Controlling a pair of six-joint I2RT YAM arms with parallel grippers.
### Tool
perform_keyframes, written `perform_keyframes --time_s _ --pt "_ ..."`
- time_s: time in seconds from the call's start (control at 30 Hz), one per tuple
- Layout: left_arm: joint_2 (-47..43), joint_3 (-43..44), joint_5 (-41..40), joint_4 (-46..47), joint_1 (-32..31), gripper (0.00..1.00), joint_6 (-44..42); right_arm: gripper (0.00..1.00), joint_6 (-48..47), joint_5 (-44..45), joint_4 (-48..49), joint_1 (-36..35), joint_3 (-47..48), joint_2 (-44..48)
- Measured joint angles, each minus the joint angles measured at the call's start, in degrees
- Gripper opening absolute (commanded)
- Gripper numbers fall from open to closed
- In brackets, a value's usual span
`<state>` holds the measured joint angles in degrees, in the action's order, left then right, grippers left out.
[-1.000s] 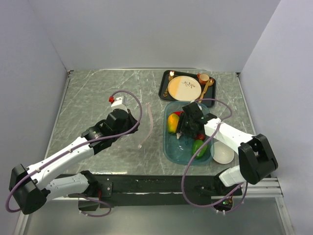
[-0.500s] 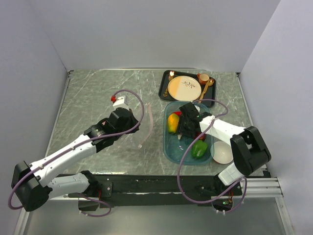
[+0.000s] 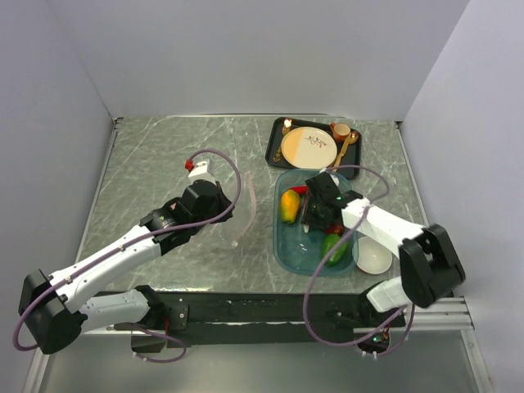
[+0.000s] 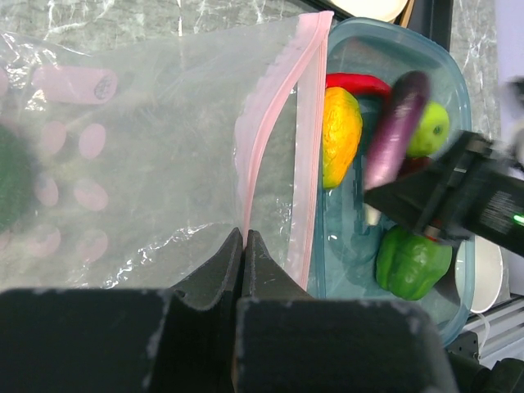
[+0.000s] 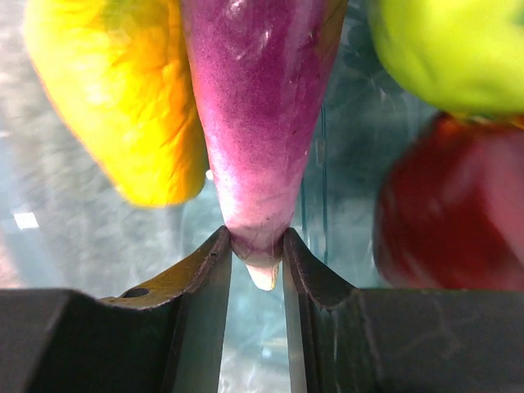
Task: Place the food in the zip-top bag and seal the zipper
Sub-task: Pick up the fake vegetable from the bin, then place the fake vegetable in the zipper food storage bag.
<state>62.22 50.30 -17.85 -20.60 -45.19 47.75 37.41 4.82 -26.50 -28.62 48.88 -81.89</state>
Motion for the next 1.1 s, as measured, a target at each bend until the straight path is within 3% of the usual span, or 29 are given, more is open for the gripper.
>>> perform_keyframes --time_s 0.4,0.87,1.1 --pt "1.1 0.0 0.0 1.0 0.0 0.01 -0.3 0.20 -5.2 -5.2 -2.8 -0.2 -2.8 22.1" --pt "1.6 0.0 0.5 1.3 0.0 0.01 -0.3 0.25 -15.5 -28.3 -5.1 -5.1 0.0 22.9" --pt "2.1 -0.3 1.3 1.9 0.0 0.01 -0.3 0.26 -15.1 -38.0 -3.0 -7.9 1.0 20.9"
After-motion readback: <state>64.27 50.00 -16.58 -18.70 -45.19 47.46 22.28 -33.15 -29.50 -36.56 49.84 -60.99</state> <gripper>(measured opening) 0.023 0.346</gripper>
